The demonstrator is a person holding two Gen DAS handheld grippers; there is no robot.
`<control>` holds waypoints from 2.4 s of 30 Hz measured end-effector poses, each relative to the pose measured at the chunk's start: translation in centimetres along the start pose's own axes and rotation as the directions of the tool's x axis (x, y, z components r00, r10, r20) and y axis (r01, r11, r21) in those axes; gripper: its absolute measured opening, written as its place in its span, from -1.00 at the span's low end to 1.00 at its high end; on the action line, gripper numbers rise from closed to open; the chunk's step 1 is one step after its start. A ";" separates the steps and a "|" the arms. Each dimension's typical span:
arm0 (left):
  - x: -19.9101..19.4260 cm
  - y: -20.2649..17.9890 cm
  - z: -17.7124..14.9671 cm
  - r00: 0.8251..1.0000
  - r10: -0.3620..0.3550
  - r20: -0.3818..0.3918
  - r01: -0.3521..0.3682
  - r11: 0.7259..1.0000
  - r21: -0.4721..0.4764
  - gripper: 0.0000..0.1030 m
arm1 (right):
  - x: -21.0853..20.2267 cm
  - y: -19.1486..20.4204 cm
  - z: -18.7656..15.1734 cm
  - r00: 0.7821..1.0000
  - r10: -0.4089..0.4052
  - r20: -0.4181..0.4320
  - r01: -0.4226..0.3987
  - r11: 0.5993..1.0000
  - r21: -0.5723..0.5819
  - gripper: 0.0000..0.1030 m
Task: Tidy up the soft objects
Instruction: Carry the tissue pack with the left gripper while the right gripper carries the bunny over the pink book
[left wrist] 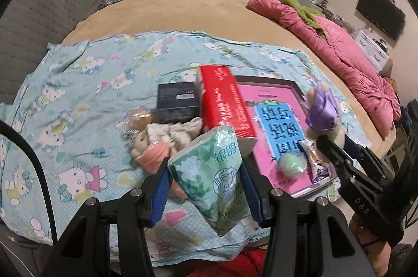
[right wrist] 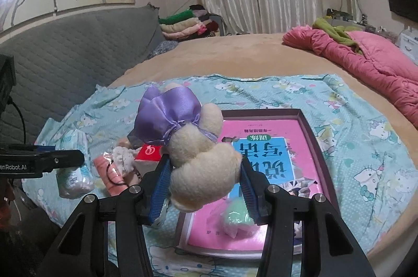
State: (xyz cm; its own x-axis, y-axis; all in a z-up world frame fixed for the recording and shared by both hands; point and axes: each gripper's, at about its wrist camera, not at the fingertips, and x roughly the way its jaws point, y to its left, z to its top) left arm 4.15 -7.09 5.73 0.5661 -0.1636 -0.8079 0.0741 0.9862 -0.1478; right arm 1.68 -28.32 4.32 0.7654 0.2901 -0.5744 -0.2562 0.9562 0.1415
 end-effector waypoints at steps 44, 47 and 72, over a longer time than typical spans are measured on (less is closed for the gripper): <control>12.5 -13.6 -1.8 0.983 0.030 -0.180 0.029 0.948 0.317 0.00 | -2.0 -13.4 -2.9 0.963 -0.269 -0.033 0.265 0.907 0.328 0.02; 13.2 -13.9 -1.9 0.982 0.026 -0.188 0.035 0.948 0.317 0.00 | -1.7 -13.5 -3.1 0.962 -0.268 -0.050 0.269 0.905 0.330 0.02; 15.2 -14.4 -3.2 0.979 -0.001 -0.205 0.067 0.947 0.315 0.00 | 3.8 -12.5 -5.0 0.956 -0.173 -0.235 0.234 0.935 0.266 0.03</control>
State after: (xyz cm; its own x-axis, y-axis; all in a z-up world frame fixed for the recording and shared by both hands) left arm 9.12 -23.85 -6.27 0.3856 -0.1660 -0.9076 0.3665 0.9303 -0.0144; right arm 4.86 -39.40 -3.69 0.6376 0.1031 -0.7634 0.0971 0.9723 0.2124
